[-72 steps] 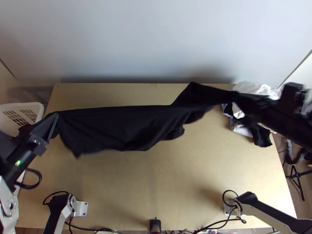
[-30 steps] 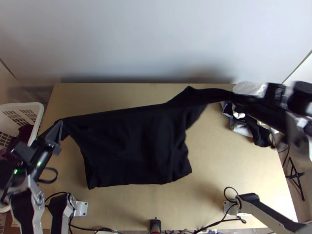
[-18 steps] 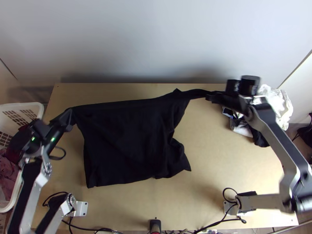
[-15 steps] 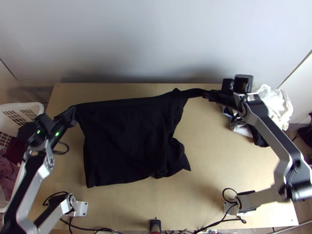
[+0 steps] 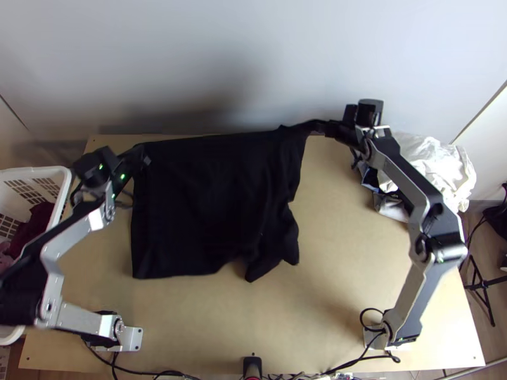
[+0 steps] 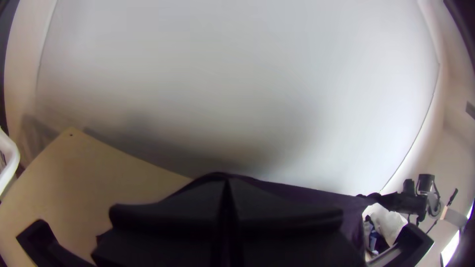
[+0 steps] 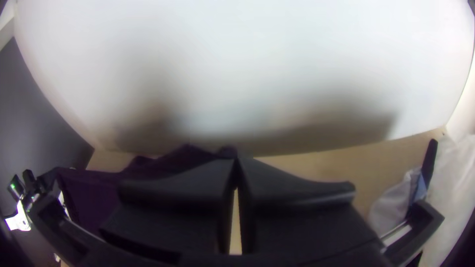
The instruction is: Fold the t-shirt
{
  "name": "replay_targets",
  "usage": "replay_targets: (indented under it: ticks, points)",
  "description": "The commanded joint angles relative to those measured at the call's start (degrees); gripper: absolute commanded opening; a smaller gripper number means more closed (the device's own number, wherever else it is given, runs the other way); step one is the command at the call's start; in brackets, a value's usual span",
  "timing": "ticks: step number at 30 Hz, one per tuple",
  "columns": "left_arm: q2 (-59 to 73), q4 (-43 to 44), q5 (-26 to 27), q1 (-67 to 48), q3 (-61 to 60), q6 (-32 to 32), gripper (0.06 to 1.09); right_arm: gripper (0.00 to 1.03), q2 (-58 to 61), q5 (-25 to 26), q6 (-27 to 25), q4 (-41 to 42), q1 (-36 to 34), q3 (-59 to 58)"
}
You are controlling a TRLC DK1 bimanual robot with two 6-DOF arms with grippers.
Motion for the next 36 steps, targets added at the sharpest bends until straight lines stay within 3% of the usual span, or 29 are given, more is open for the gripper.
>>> replay_targets:
  ticks: [1, 12, 22, 34, 36]
  points:
    - [12.42, 0.77, -3.26, -1.52, 10.61, 0.61, 0.09, 0.03, 11.05, 1.36, 0.04, 0.31, 0.79, 13.79]
    - [17.52, 2.70, -3.43, 1.56, 12.37, 2.10, 0.09, 0.03, 16.15, 1.54, -0.14, -0.48, 1.66, 20.12]
    - [23.05, 2.17, -3.43, 4.10, 21.77, 4.04, 0.09, 0.03, 18.88, 1.89, -0.67, -3.56, 2.02, 27.76]
    - [20.24, 2.00, -1.76, 2.79, 15.88, 6.94, 0.09, 0.03, 16.50, 1.80, -2.34, -6.98, 4.30, 24.60]
    - [19.54, 1.56, -1.41, 2.79, 15.01, 6.94, 0.17, 0.03, 16.06, 1.80, -2.25, -6.98, 4.48, 23.99]
